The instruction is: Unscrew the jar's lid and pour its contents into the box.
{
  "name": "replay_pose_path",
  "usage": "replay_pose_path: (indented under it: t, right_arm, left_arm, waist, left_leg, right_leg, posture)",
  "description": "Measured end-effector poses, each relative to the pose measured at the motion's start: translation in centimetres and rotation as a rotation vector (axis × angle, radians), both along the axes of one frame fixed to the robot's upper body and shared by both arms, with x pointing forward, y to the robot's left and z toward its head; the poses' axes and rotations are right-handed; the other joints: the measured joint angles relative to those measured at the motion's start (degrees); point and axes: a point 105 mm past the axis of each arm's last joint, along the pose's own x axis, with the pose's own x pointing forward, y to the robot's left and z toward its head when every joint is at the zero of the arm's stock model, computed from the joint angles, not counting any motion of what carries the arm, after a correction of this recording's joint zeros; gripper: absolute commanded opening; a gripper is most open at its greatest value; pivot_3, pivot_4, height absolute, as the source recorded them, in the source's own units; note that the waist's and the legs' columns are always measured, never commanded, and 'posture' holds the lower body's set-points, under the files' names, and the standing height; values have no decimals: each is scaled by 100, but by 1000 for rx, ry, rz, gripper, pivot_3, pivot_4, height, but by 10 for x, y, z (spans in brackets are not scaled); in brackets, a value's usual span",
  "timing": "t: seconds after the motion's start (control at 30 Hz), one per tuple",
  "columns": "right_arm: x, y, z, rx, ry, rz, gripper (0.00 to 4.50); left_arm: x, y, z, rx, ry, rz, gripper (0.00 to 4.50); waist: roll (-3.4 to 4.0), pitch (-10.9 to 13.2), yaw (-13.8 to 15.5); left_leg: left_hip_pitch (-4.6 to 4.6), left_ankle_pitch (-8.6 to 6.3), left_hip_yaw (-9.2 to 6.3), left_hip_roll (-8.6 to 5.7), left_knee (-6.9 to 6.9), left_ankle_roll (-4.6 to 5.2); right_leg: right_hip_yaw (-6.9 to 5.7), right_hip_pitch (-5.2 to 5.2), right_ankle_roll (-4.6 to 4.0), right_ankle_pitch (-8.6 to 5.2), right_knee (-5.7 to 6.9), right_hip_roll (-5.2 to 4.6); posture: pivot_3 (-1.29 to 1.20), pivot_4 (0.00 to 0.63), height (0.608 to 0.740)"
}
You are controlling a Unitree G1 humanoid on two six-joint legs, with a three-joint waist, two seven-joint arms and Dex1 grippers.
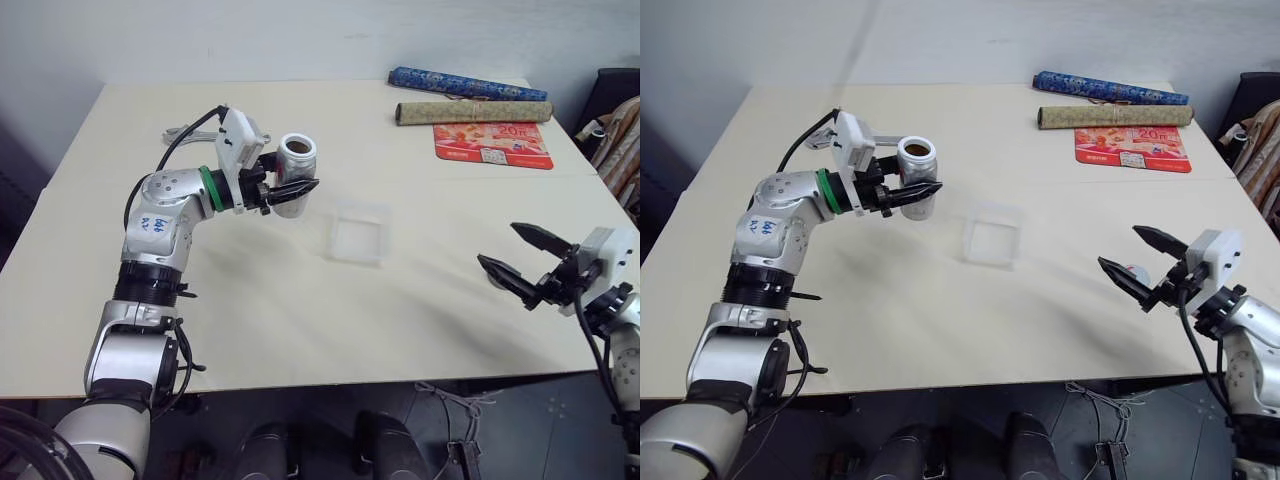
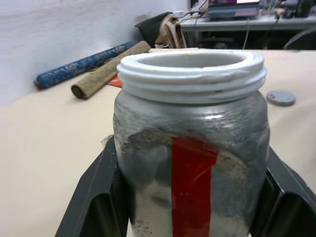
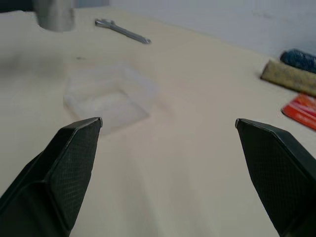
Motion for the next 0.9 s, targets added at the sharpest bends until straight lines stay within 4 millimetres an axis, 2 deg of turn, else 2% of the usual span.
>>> replay_pose_path:
  t: [0.07, 0.17, 0.33, 0.53, 0.63, 0.77, 0.9]
  right_arm:
    - [-10, 9, 5, -21, 5, 24, 4439]
    - [-18, 9, 1, -19, 36, 9, 4439]
    - [-26, 3, -7, -10, 69, -48, 4439]
    - [-31, 4, -16, 23, 87, -92, 4439]
    - [-33, 4, -17, 41, 86, -114, 4439]
    - [-35, 3, -19, 62, 88, -145, 4439]
    - [-36, 5, -18, 79, 75, -156, 4439]
  left_arm:
    - [6, -9, 0, 74, -50, 14, 2348]
    - [14, -23, 3, 209, -180, 38, 2348]
    - [19, -54, 13, 444, -601, 74, 2348]
    - [16, -83, -2, 640, -1034, 59, 2348]
    - [15, -93, -1, 699, -1262, 72, 2348]
    - [10, -108, -2, 794, -1650, 59, 2348]
    - [14, -115, -17, 890, -1858, 41, 2348]
  waist:
    - [0, 0, 59]
    - [-4, 2, 156]
    - [-5, 3, 172]
    - [-11, 6, 156]
    - [-13, 7, 151]
    - [-13, 7, 157]
    - [-13, 7, 163]
  left_leg:
    - [-3, -2, -2, -2, 0, 4]
    - [-10, -9, 0, -12, 1, 16]
    - [-15, -23, 6, -18, 1, 35]
    - [-19, -28, 8, -16, -2, 42]
    - [-22, -30, 8, -14, -1, 46]
    - [-24, -38, 10, -15, -1, 59]
    - [-35, -41, 10, -16, -1, 65]
  right_leg:
    - [-2, 0, 0, 0, -3, -2]
    - [0, -2, 2, 2, -12, -6]
    - [2, -1, 13, 10, -31, -11]
    - [0, -1, 17, 11, -42, -10]
    - [0, -2, 19, 12, -46, -11]
    - [2, -2, 21, 13, -48, -12]
    - [1, -9, 23, 14, -53, -11]
  posture:
    - [0, 150, 740]
    - [0, 150, 740]
    - [0, 150, 740]
    - [0, 150, 740]
    - [0, 150, 740]
    - [0, 150, 740]
    - [0, 150, 740]
